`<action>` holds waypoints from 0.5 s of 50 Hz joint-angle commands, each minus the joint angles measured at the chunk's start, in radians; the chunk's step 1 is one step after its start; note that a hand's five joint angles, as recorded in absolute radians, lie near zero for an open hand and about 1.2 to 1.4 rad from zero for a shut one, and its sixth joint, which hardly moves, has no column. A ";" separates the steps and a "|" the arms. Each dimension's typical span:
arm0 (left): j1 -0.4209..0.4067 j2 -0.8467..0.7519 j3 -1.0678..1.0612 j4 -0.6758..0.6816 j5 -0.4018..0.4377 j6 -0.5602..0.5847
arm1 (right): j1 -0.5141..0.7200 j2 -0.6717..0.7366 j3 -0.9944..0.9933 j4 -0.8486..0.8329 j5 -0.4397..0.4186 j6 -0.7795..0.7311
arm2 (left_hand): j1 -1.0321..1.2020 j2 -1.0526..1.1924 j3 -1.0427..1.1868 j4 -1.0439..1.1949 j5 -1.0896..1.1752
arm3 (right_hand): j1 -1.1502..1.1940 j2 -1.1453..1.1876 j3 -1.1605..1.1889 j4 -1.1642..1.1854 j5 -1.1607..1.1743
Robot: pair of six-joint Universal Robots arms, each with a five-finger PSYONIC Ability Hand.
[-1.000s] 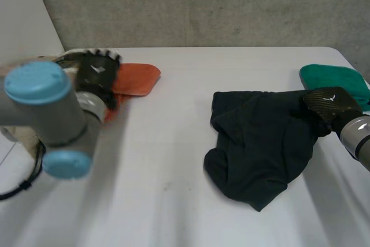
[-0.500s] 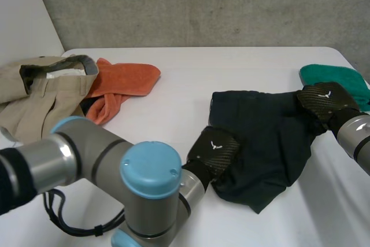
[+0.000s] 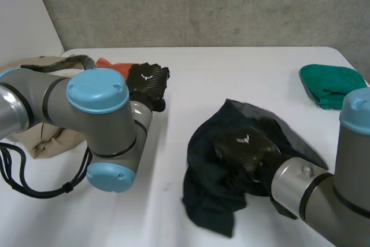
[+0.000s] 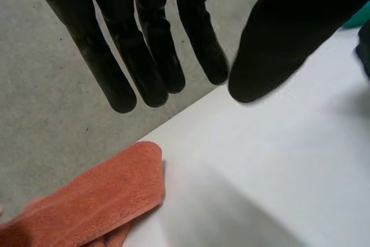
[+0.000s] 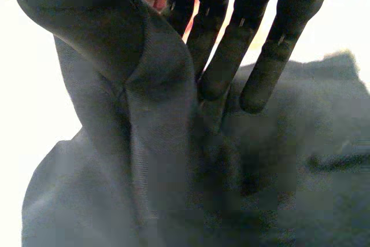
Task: Fold the laundry.
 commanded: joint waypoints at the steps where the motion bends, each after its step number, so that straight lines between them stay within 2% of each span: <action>1: -0.008 0.091 -0.108 -0.119 0.007 -0.002 | -0.133 -0.116 -0.033 -0.060 0.015 -0.058 | -0.930 -0.941 -0.938 -0.940 -0.931 | 0.277 0.209 0.192 0.193 0.212; 5: -0.009 0.150 -0.191 -0.179 0.007 -0.070 | -0.153 -0.098 -0.042 -0.058 0.041 -0.146 | -0.946 -0.957 -0.954 -0.956 -0.947 | 0.277 0.209 0.192 0.193 0.212; 9: -0.008 0.210 -0.280 -0.226 0.016 -0.229 | -0.154 -0.078 -0.038 -0.049 0.051 -0.147 | -0.945 -0.956 -0.953 -0.955 -0.946 | 0.240 0.172 0.155 0.156 0.175; 11: -0.012 0.232 -0.328 -0.243 0.034 -0.318 | -0.153 -0.072 -0.032 -0.045 0.044 -0.150 | -0.942 -0.953 -0.950 -0.952 -0.943 | -0.061 -0.129 -0.145 -0.145 -0.126; 12: -0.014 0.238 -0.339 -0.245 0.037 -0.337 | -0.148 -0.070 -0.025 -0.025 0.041 -0.164 | -0.942 -0.953 -0.950 -0.952 -0.943 | -0.519 -0.587 -0.604 -0.603 -0.584; 13: -0.017 0.252 -0.361 -0.251 0.047 -0.364 | -0.147 -0.070 -0.025 -0.008 0.042 -0.166 | -0.939 -0.950 -0.947 -0.949 -0.940 | -0.686 -0.754 -0.771 -0.770 -0.751; 17: -0.022 0.298 -0.404 -0.259 0.051 -0.369 | -0.165 -0.102 -0.048 0.092 0.030 -0.190 | -0.933 -0.944 -0.941 -0.943 -0.934 | -0.914 -0.981 -0.998 -0.997 -0.979; 25: -0.018 0.315 -0.438 -0.273 0.050 -0.371 | -0.167 -0.208 -0.188 0.207 0.007 -0.331 | -0.930 -0.941 -0.938 -0.940 -0.931 | -0.945 -1.013 -1.030 -1.029 -1.010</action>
